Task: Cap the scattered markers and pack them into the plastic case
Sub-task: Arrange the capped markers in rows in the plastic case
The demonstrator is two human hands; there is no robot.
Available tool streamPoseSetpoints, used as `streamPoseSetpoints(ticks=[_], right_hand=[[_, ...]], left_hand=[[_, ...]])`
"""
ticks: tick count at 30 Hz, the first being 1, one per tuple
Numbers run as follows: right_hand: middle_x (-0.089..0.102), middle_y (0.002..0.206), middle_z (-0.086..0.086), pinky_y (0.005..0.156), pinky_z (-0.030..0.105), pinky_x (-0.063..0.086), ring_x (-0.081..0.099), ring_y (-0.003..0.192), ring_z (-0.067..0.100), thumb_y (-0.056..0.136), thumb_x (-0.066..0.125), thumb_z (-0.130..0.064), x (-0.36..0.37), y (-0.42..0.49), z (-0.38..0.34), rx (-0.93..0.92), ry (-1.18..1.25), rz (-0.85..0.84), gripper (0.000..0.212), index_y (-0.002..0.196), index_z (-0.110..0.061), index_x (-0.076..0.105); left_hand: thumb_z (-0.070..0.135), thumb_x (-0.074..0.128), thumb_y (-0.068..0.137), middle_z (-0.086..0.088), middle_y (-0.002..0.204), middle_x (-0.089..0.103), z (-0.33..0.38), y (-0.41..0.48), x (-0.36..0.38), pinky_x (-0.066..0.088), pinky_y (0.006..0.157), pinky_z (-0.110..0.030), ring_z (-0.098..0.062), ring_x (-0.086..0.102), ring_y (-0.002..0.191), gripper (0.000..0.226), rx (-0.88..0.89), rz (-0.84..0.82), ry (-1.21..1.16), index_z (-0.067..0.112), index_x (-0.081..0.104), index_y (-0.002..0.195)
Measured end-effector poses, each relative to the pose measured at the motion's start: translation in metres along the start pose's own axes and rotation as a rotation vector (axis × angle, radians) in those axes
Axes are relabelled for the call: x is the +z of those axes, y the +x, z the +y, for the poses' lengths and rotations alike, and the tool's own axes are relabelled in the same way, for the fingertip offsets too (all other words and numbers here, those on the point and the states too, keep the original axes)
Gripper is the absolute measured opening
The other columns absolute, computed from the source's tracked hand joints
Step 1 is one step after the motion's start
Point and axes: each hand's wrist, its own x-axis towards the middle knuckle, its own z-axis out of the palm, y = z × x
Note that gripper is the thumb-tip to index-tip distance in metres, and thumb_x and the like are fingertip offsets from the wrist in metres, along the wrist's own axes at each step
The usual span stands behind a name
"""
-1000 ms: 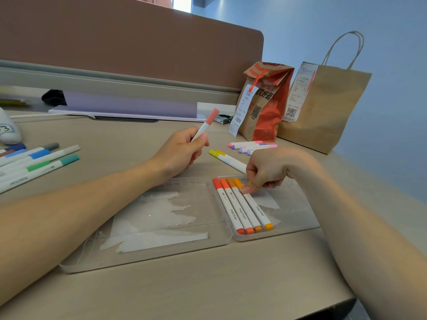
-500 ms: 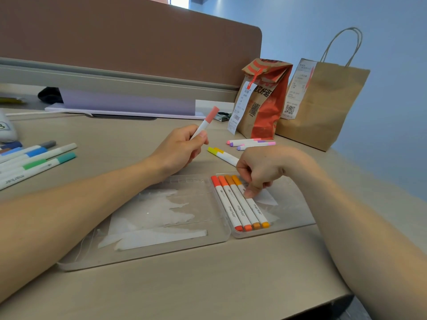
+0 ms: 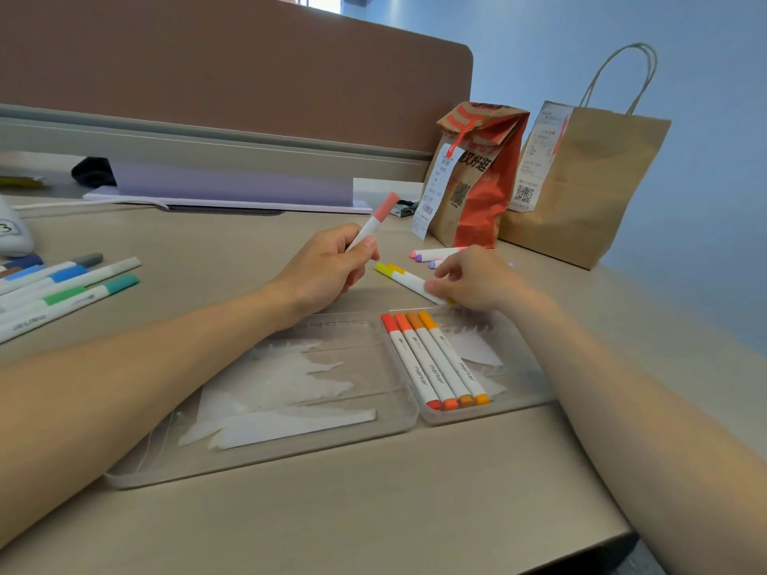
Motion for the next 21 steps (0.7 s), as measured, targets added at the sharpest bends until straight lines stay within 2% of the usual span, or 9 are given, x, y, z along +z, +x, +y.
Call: streamPoseSetpoints(ticks=[1,3,6,10,15,18,21], right_hand=[[0.047,0.059,-0.017,0.057,0.027,0.034,0.049,0.062,0.011,0.09,0.067,-0.034,0.002,0.0,-0.002,0.006,-0.025,-0.044,0.027,0.07,-0.016,0.067],[0.056,0.06,-0.01,0.056,0.027,0.036,0.052,0.064,0.014,0.092,0.064,-0.029,0.001,0.001,-0.005,0.013,-0.039,-0.052,0.028,0.067,-0.017,0.067],[0.072,0.079,0.0,0.06,0.025,0.043,0.061,0.074,0.015,0.088,0.068,-0.024,0.001,0.001,-0.01,0.021,-0.054,-0.016,0.016,0.078,-0.016,0.077],[0.069,0.077,0.0,0.06,0.025,0.046,0.057,0.066,0.011,0.085,0.072,-0.022,0.002,0.0,-0.014,0.042,-0.018,-0.008,0.008,0.082,-0.016,0.077],[0.065,0.077,0.001,0.067,0.027,0.043,0.06,0.08,0.019,0.085,0.072,-0.02,0.001,-0.002,-0.013,0.016,-0.017,0.104,0.008,0.089,-0.015,0.078],[0.068,0.08,0.002,0.06,0.027,0.045,0.062,0.075,0.016,0.085,0.072,-0.019,-0.011,-0.006,-0.01,0.052,0.101,0.172,0.004,0.088,-0.017,0.073],[0.074,0.077,0.011,0.051,0.022,0.048,0.069,0.062,0.013,0.084,0.068,-0.007,-0.035,-0.014,-0.01,0.129,0.394,0.138,0.007,0.087,-0.002,0.071]], left_hand=[[0.028,0.042,0.105,-0.001,0.062,0.045,0.0,0.0,0.0,0.032,0.047,-0.024,-0.01,0.035,0.05,0.026,0.002,0.0,-0.001,0.015,0.059,0.089],[0.028,0.042,0.105,-0.001,0.061,0.045,0.0,0.0,0.001,0.032,0.046,-0.022,-0.009,0.035,0.049,0.026,0.007,0.004,0.003,0.015,0.058,0.089],[0.028,0.042,0.105,0.0,0.061,0.045,-0.001,0.0,0.0,0.032,0.046,-0.022,-0.01,0.035,0.049,0.026,0.008,0.006,0.007,0.015,0.058,0.089],[0.029,0.042,0.105,-0.002,0.063,0.046,0.0,0.0,0.001,0.034,0.048,-0.024,-0.011,0.036,0.052,0.027,0.008,0.008,0.034,0.012,0.059,0.093],[0.028,0.042,0.105,-0.001,0.062,0.045,-0.001,0.0,0.0,0.033,0.047,-0.024,-0.01,0.035,0.05,0.027,0.011,0.002,0.019,0.013,0.059,0.091],[0.027,0.042,0.105,-0.002,0.061,0.045,-0.001,-0.001,0.0,0.032,0.048,-0.027,-0.011,0.035,0.05,0.027,0.011,0.004,0.014,0.012,0.059,0.09],[0.027,0.042,0.105,-0.003,0.062,0.044,-0.001,-0.001,0.0,0.031,0.047,-0.027,-0.012,0.033,0.051,0.027,0.002,-0.002,0.003,0.011,0.059,0.091]])
